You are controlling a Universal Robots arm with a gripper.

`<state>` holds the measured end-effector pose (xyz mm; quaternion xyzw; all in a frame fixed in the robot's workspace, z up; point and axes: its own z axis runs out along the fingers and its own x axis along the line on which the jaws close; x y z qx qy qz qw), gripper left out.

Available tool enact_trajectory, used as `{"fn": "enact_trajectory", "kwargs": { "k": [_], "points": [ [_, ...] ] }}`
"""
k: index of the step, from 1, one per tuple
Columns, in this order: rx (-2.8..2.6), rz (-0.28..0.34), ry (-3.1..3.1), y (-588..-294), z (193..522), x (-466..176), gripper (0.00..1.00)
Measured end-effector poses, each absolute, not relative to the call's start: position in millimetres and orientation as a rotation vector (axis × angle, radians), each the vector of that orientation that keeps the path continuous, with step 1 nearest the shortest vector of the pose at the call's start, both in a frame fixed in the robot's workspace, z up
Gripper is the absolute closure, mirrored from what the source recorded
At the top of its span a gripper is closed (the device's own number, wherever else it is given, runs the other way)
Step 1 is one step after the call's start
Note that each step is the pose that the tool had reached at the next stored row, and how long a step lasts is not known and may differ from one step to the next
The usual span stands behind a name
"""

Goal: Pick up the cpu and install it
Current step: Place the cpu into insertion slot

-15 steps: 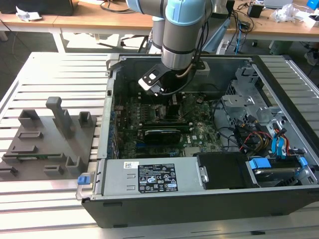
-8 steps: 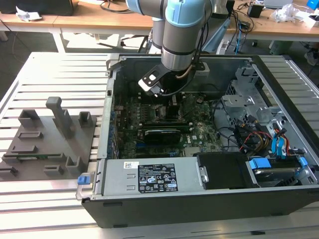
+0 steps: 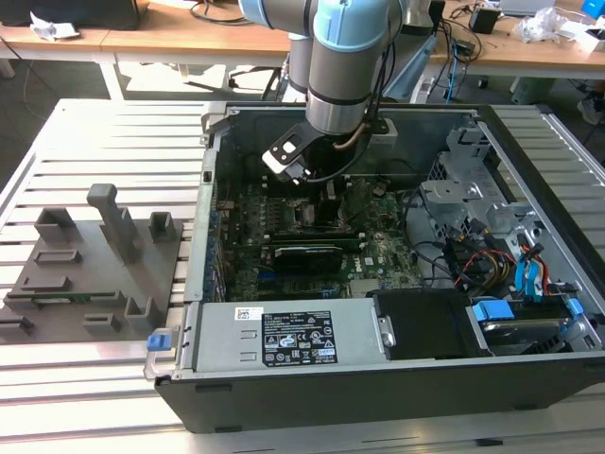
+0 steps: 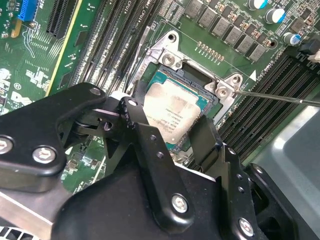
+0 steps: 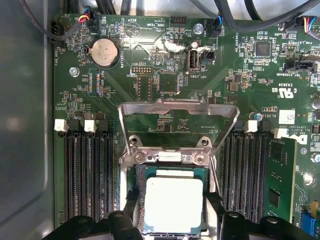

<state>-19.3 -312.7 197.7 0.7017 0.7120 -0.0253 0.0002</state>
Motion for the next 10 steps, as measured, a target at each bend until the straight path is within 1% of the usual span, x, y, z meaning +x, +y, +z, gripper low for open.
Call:
{"fn": "enact_trajectory", "kwargs": {
  "k": [10],
  "points": [
    [2.202,-0.079,2.239,-309.1,197.6,-19.3,0.38]
  ]
}}
